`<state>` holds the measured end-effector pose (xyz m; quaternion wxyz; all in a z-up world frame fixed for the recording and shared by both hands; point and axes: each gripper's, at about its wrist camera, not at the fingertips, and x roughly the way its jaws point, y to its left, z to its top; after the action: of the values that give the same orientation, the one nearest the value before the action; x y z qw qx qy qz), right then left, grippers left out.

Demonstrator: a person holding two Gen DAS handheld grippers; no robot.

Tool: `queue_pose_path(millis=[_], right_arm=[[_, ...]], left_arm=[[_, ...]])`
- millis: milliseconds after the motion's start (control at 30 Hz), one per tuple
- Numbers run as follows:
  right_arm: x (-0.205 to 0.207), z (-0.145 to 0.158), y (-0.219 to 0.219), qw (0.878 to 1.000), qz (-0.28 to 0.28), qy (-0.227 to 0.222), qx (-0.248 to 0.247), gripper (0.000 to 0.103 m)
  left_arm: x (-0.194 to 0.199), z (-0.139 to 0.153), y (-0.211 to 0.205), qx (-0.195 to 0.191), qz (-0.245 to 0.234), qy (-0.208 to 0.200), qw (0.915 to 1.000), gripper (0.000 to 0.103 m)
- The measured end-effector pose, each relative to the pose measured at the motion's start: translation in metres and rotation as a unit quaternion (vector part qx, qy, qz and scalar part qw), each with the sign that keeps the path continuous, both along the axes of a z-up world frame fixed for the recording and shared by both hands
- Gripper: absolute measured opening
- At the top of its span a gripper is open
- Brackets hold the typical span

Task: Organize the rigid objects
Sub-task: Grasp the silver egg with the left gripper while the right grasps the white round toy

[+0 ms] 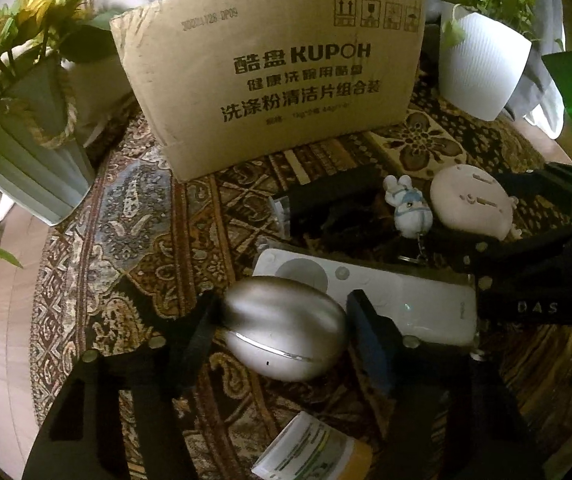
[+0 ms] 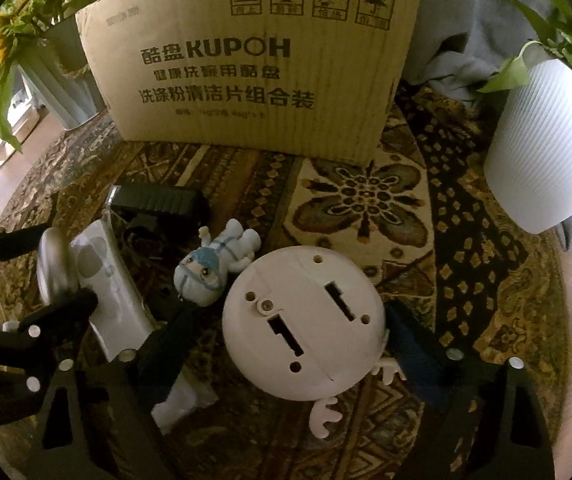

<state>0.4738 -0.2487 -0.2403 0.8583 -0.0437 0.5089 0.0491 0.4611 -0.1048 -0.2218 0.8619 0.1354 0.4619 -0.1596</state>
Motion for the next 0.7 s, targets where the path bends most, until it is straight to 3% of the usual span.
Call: queue_pose_path(millis=[67, 367, 700], right_arm=[[-0.001, 0.000, -0.002, 1.000, -0.003, -0.003, -0.005, 0.076], [-0.004, 0.002, 0.000, 1.000, 0.000, -0.014, 0.017, 0.075], [-0.016, 0.024, 0.002, 0.999, -0.001, -0.045, 0.020, 0.075]], left_arm=[[-0.001, 0.000, 0.000, -0.001, 0.002, -0.004, 1.0000, 0.063], [-0.003, 0.006, 0.003, -0.023, 0.027, -0.004, 0.9993, 0.063], [-0.013, 0.029, 0.005, -0.041, 0.039, -0.030, 0.9979, 0.062]])
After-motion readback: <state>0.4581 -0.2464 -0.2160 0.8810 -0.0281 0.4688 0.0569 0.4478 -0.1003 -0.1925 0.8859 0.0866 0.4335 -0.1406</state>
